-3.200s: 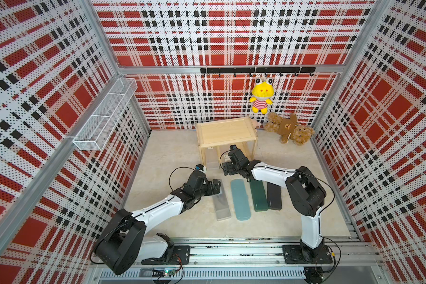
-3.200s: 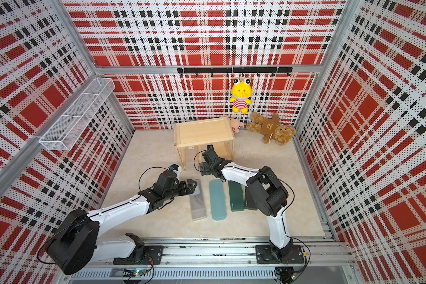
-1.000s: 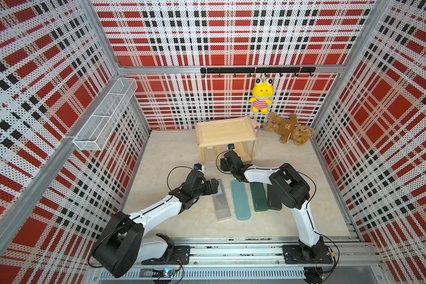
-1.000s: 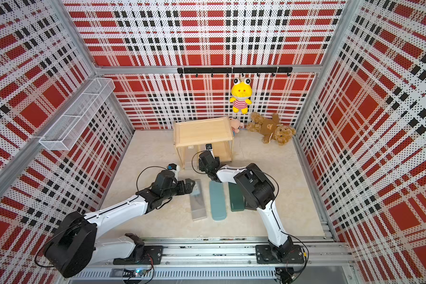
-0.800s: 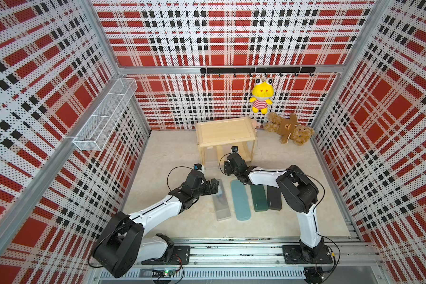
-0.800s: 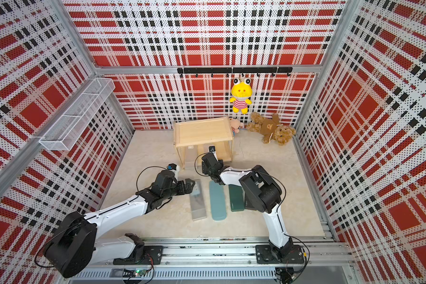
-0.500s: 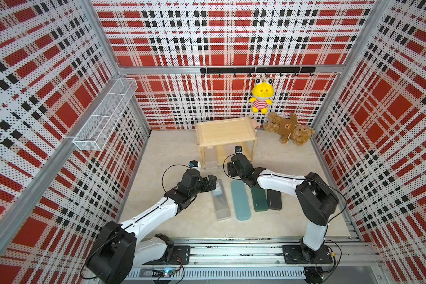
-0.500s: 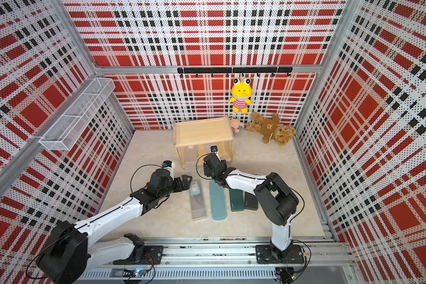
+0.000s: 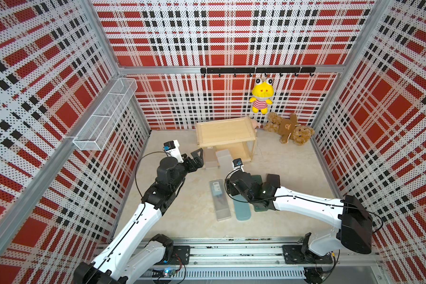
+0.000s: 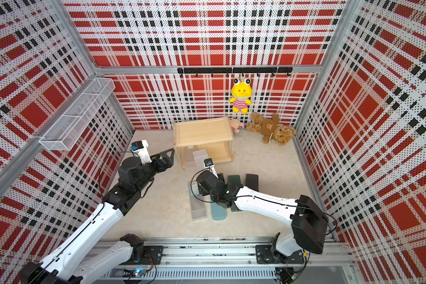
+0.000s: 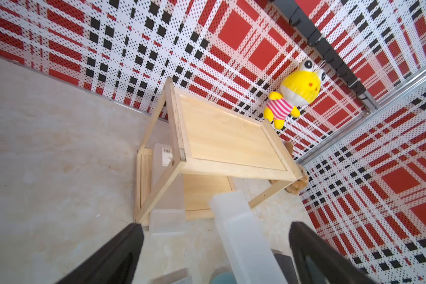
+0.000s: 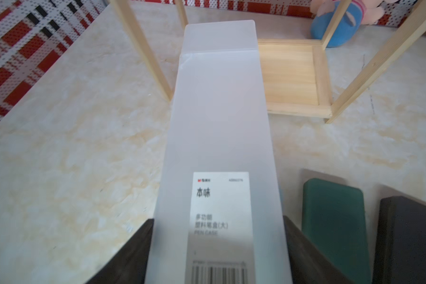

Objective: Remove the pencil cases from the shelf
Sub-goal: Pick up the pencil case from the shelf, then place the pencil case at the center of the board.

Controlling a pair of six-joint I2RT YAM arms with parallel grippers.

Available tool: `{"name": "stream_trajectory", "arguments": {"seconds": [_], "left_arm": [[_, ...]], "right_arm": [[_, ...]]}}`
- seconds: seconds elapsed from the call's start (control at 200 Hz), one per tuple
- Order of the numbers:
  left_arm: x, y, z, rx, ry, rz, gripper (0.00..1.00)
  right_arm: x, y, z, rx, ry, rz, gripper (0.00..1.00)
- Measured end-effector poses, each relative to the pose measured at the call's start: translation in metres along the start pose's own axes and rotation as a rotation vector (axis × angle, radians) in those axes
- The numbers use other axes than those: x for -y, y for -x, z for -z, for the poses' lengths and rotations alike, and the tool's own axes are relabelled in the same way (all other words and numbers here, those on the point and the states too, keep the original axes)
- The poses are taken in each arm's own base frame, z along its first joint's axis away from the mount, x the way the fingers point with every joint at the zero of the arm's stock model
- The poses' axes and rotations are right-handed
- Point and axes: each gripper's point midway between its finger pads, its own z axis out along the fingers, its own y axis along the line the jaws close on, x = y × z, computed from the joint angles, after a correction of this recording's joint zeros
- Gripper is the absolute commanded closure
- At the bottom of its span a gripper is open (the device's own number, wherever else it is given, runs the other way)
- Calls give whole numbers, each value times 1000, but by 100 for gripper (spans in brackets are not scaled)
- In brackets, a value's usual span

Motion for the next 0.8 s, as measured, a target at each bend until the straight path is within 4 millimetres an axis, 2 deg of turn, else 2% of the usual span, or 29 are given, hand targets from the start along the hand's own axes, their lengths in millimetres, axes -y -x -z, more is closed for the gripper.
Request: {"name": "stream_trajectory", "arguments": {"seconds": [0.155, 0.251, 0.331, 0.556, 0.802], "left_arm": [[-18, 4, 1, 0, 52, 3, 1], [-25, 5, 2, -6, 69, 1, 1], [-25, 5, 3, -9, 65, -1, 1], [-34, 10, 5, -3, 79, 4, 1], [-46, 1, 5, -30, 99, 7, 1]], "right_arm": [[-44, -37, 24, -70, 86, 11, 50], [-63, -53, 27, -112, 114, 3, 50], [-79, -56, 19, -132, 125, -8, 50], [-131, -65, -18, -195, 181, -26, 49], [-154, -93, -48, -275, 210, -44, 49]]}}
